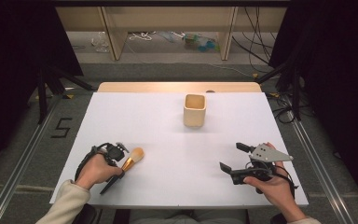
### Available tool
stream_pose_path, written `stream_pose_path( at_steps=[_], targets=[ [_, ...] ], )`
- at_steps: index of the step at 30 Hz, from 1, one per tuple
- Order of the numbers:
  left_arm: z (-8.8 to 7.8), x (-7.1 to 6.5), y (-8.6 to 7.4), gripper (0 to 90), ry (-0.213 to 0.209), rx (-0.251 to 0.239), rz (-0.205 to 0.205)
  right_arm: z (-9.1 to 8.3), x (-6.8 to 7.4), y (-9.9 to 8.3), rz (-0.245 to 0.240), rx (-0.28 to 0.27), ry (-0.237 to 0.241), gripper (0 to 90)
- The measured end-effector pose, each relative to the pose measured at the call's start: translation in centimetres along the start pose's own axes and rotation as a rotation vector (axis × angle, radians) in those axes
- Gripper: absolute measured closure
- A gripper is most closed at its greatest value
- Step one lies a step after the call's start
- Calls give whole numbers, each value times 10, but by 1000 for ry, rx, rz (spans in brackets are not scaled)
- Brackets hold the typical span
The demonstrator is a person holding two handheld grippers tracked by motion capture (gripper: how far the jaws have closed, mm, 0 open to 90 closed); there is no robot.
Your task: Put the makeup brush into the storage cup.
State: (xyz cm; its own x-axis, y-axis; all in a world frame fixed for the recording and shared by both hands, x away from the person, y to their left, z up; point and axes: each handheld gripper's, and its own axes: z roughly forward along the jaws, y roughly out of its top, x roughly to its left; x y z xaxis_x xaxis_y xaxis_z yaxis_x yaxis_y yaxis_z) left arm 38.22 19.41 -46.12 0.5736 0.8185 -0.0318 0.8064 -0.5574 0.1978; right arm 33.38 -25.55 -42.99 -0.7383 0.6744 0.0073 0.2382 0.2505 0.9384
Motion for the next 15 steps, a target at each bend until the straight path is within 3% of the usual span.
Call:
stream_pose_path(
  at_steps=[15],
  targets=[
    [0, 0, -3, 746, -1, -18, 8, 0, 0, 0, -6, -3, -5, 74]
  ],
)
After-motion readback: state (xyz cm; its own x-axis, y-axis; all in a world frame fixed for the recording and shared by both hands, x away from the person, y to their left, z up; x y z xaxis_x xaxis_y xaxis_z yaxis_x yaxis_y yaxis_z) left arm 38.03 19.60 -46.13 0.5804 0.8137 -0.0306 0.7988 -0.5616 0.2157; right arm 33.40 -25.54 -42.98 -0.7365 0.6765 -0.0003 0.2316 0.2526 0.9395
